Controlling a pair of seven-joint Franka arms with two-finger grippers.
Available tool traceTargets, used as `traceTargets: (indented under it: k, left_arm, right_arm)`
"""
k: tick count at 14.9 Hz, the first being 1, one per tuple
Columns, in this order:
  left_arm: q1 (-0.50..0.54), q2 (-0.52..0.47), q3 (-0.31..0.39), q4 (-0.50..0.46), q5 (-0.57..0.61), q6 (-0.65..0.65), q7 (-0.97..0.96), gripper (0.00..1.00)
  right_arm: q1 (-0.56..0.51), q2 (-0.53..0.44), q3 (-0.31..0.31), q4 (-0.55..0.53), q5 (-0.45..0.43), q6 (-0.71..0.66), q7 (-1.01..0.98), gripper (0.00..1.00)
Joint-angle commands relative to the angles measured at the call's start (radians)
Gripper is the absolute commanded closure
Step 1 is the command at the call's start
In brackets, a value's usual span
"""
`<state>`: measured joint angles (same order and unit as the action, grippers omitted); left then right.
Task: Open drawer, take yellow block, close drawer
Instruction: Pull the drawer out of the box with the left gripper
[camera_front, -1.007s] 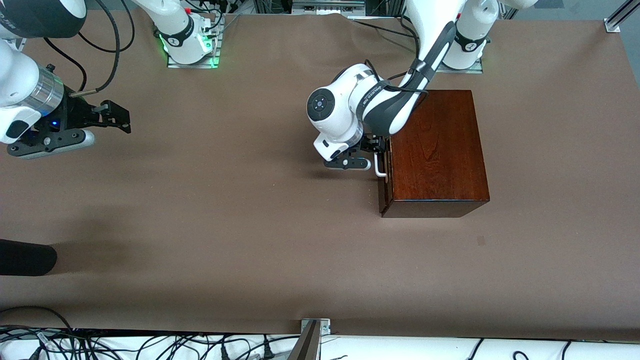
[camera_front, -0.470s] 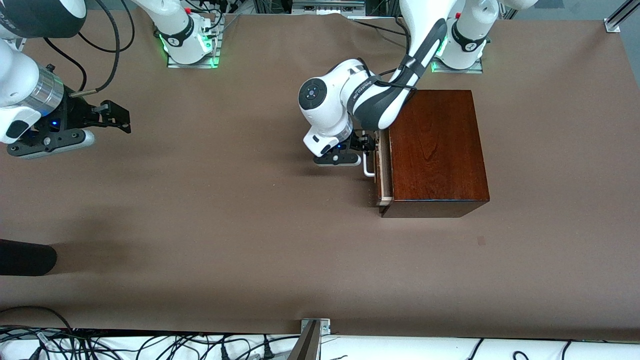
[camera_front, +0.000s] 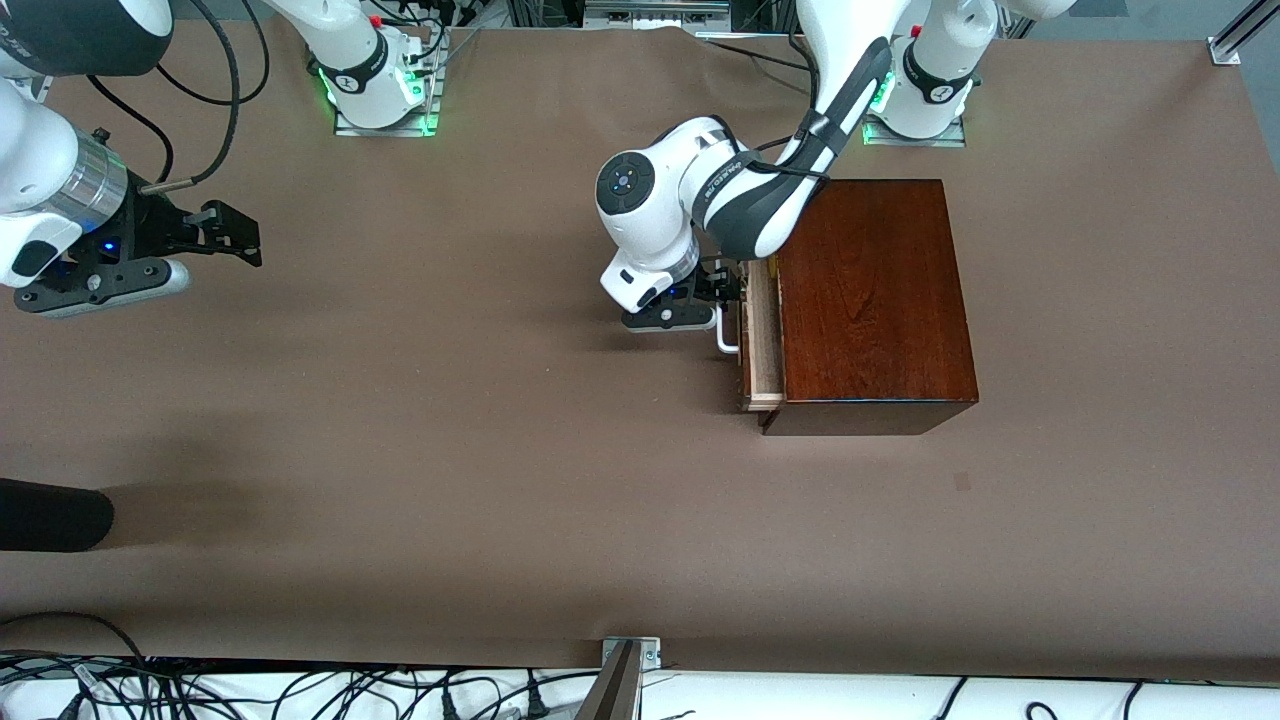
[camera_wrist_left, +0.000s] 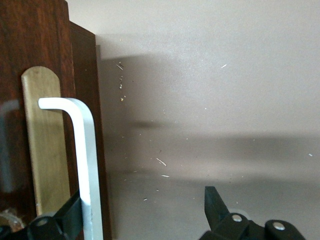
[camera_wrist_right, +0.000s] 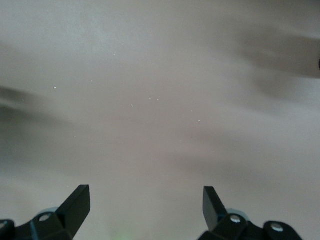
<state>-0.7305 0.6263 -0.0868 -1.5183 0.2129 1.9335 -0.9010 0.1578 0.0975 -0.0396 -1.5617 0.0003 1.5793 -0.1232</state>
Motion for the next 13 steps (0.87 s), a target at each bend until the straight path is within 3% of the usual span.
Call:
traceTargets:
  k: [1, 13]
  left_arm:
    - [-0.033, 0.033, -0.007, 0.055, -0.060, 0.090, -0.036, 0.00]
    - [-0.040, 0.030, -0.007, 0.061, -0.073, 0.090, -0.048, 0.00]
  right_arm:
    - [-0.001, 0.011, 0.001, 0.025, -0.009, -0.012, 0.005, 0.00]
    - [-0.001, 0.011, 0.000, 0.025, -0.008, -0.012, 0.004, 0.00]
